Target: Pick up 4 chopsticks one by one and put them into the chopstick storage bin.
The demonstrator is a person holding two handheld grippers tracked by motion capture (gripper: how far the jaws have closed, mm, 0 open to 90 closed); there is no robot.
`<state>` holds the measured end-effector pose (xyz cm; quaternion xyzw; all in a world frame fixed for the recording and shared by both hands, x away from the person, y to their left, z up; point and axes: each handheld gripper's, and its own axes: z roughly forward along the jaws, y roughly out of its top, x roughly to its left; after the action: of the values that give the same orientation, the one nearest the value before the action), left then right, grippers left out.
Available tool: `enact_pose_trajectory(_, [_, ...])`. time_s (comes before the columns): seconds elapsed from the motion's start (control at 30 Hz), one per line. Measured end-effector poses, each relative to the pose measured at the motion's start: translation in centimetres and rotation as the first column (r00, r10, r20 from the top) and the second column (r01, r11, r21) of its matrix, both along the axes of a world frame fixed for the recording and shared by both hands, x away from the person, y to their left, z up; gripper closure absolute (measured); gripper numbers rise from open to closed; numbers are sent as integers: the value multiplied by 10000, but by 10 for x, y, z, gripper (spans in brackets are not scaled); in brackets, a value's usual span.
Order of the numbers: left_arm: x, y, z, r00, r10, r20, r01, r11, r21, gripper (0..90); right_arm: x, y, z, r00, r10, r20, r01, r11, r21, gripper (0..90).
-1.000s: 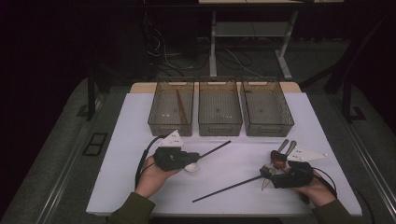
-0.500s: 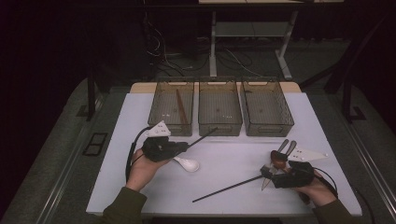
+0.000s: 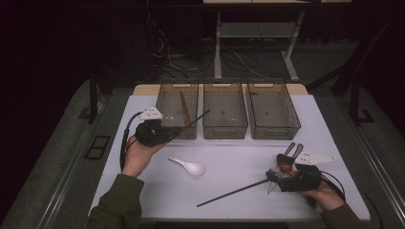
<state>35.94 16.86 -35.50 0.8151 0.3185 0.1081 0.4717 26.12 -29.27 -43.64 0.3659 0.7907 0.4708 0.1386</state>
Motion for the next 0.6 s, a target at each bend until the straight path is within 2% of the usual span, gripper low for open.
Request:
enact_pose_trajectory(0.37, [29,1,15,9974,717,108,-718,9973,149,852,2,-3,3,9995,-115,-294,122,9996,237,144])
enact_pose_trajectory(0.6, [50,0,21,9927,1201,110,-1203,9926,169,852,2,-2,2,9996,-125,-241,129,9997,188,143])
